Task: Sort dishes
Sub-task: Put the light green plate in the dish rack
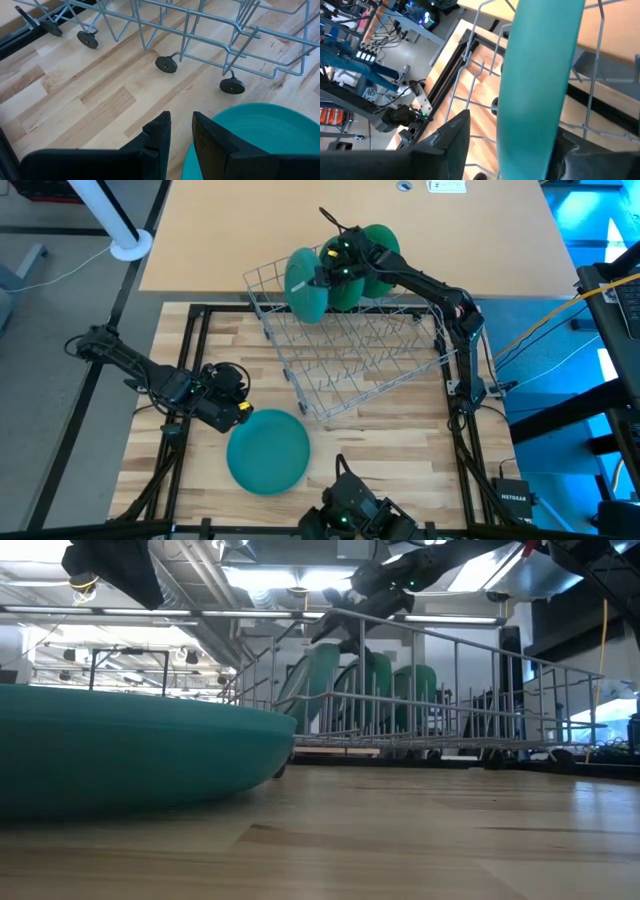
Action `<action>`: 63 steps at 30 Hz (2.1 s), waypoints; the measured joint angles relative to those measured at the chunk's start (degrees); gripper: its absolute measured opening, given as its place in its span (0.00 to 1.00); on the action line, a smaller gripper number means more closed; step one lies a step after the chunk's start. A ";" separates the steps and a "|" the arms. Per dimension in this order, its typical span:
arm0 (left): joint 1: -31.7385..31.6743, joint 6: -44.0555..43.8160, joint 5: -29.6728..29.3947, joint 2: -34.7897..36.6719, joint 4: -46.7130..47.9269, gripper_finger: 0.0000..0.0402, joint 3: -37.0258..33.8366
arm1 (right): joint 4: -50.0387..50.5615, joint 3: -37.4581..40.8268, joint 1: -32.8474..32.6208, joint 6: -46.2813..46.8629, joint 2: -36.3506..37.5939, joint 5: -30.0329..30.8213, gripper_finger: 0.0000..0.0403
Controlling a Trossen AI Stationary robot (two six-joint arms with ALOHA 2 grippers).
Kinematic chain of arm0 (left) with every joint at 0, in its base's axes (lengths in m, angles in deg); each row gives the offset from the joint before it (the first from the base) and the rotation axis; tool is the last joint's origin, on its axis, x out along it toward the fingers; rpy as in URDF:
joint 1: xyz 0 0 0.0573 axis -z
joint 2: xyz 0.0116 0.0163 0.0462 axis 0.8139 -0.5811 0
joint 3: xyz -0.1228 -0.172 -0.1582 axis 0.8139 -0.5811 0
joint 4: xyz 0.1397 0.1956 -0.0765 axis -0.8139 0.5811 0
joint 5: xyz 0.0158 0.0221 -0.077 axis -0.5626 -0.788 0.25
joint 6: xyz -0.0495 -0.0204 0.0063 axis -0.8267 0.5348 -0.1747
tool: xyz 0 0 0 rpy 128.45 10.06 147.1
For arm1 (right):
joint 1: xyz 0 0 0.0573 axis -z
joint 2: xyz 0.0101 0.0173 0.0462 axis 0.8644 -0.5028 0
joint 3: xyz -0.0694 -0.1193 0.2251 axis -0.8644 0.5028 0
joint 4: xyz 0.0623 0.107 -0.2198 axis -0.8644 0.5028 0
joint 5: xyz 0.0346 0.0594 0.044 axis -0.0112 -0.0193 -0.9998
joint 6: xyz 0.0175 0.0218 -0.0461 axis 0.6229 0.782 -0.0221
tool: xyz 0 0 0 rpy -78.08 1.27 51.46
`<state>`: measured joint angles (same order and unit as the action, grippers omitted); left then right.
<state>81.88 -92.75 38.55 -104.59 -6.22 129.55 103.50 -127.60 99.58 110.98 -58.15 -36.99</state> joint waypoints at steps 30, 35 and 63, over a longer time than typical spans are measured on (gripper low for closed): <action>0.00 0.52 0.00 0.00 -0.02 0.18 0.00 | 14.31 0.04 0.02 -8.04 4.61 3.58 0.29; 0.01 0.46 0.00 0.00 -0.02 0.18 0.00 | 15.37 0.04 0.00 -8.08 6.45 3.65 0.29; 2.36 0.33 22.45 -0.61 -5.73 0.18 -0.04 | 36.18 0.04 -22.75 -30.43 20.25 11.50 0.29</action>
<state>84.24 -92.42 60.99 -105.20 -11.95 129.51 139.68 -127.55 76.83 80.55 -37.89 -25.50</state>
